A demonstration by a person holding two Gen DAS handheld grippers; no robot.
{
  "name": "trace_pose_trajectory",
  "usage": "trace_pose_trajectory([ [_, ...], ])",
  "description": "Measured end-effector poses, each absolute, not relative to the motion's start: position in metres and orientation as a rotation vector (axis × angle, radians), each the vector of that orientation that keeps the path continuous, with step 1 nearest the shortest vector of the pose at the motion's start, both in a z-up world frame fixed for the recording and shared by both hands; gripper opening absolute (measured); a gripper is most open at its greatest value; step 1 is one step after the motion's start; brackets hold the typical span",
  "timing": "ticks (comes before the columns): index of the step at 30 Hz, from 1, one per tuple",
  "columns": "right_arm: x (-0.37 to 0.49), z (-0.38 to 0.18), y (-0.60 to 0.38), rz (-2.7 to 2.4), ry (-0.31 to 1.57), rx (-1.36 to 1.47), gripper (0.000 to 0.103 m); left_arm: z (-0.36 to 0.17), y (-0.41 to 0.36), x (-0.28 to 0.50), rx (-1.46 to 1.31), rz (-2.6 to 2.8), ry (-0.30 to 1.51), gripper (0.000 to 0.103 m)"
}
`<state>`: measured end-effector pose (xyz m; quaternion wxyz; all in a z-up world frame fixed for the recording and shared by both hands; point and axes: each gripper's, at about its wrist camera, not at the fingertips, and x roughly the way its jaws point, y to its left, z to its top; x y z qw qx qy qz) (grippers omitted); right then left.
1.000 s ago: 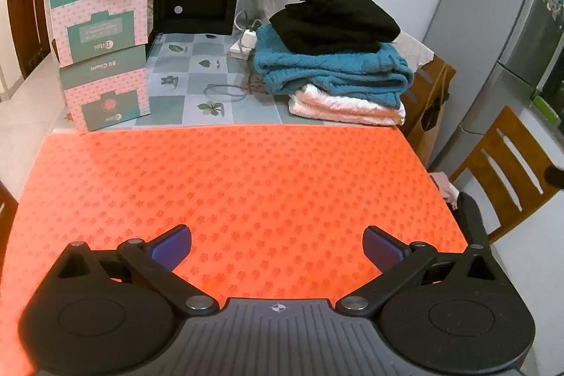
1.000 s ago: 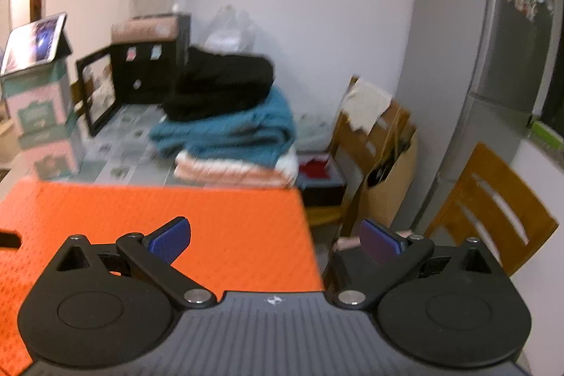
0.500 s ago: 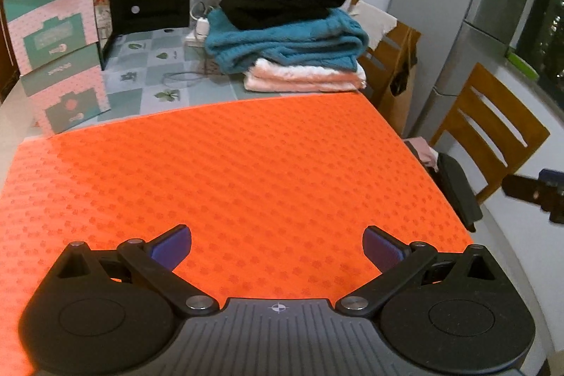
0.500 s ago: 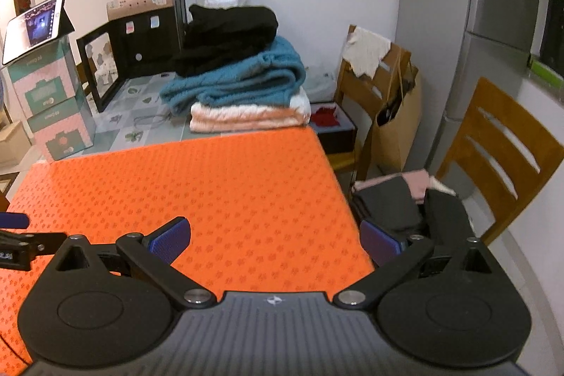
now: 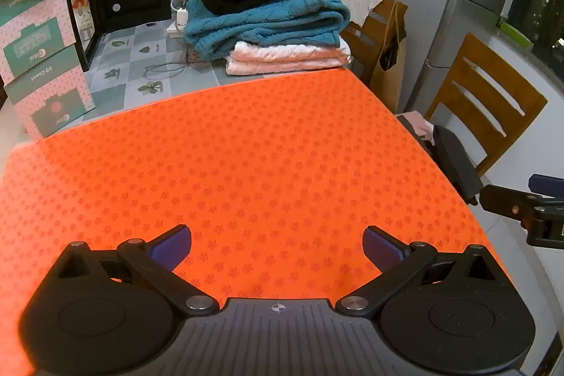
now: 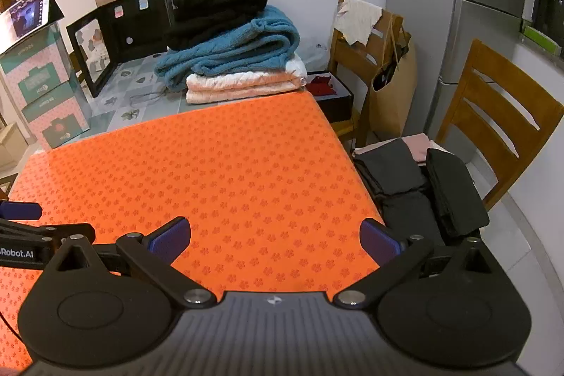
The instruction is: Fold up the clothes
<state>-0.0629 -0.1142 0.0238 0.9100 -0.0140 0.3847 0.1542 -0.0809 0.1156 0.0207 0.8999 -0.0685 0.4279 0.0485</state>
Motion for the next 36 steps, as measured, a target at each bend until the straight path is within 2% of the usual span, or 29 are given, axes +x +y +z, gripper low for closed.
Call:
trace_pose_trajectory([
  [36,-0.075,-0.005,-0.123,0.215,0.895,0.057,0.103,0.007,0.099,-0.077,-0.068,0.0,0.955,0.103],
])
